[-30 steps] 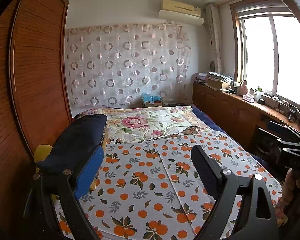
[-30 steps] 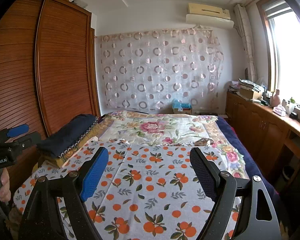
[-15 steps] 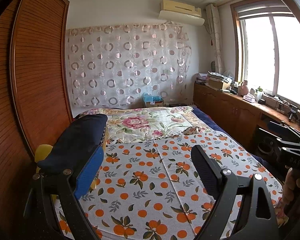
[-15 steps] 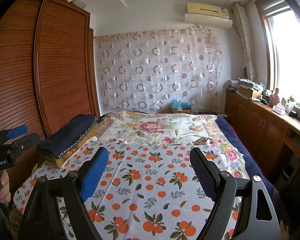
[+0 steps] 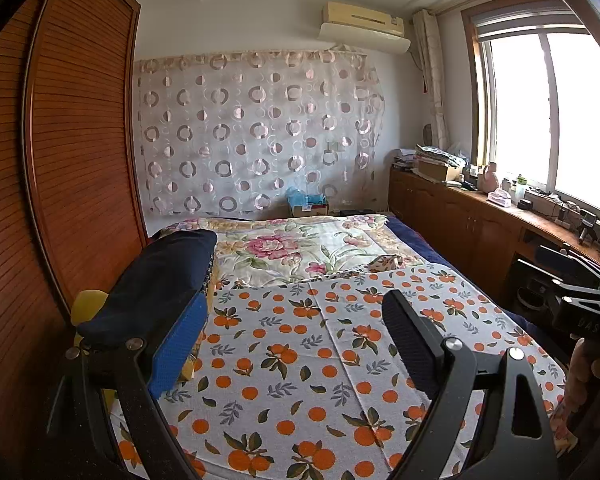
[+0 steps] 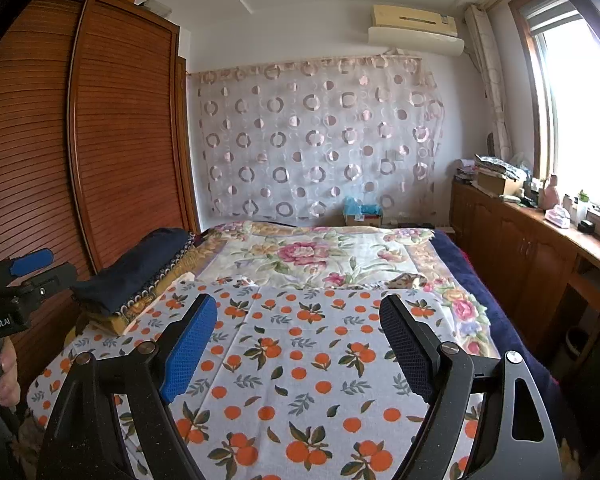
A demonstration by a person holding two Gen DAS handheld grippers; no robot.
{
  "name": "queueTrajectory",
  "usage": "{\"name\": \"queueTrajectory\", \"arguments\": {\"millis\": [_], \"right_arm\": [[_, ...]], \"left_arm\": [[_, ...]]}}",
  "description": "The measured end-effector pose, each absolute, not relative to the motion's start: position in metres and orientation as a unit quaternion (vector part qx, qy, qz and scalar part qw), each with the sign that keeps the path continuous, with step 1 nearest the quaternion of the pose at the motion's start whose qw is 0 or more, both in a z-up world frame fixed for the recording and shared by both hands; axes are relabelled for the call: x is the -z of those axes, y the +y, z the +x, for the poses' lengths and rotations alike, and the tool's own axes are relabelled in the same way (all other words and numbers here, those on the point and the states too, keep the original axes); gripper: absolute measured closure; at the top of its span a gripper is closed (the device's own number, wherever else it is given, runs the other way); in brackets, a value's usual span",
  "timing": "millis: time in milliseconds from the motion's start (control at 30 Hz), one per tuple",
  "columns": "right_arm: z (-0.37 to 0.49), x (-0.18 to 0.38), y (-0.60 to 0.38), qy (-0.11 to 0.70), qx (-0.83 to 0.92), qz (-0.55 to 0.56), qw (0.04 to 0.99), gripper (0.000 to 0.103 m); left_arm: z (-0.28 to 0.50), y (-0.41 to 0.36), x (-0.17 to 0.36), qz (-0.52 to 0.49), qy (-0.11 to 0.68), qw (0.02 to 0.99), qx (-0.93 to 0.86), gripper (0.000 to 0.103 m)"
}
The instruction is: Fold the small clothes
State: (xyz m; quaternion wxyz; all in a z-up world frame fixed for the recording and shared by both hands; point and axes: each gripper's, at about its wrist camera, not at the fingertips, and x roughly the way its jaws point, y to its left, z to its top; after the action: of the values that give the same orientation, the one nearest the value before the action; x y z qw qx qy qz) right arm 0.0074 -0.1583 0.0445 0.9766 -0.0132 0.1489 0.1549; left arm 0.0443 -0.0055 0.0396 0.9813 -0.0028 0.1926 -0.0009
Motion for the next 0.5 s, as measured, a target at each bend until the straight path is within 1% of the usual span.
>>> {"name": "queueTrajectory", "arguments": {"millis": [500], "right_arm": [[0.0072,-0.0469,-0.1646,0.145,-0.151,-0.01,0.978,0.018]], "left_arm": [[0.0428,-0.0019,-0.0413,-0.006,0.19,0.982,0.002,0.013]]}}
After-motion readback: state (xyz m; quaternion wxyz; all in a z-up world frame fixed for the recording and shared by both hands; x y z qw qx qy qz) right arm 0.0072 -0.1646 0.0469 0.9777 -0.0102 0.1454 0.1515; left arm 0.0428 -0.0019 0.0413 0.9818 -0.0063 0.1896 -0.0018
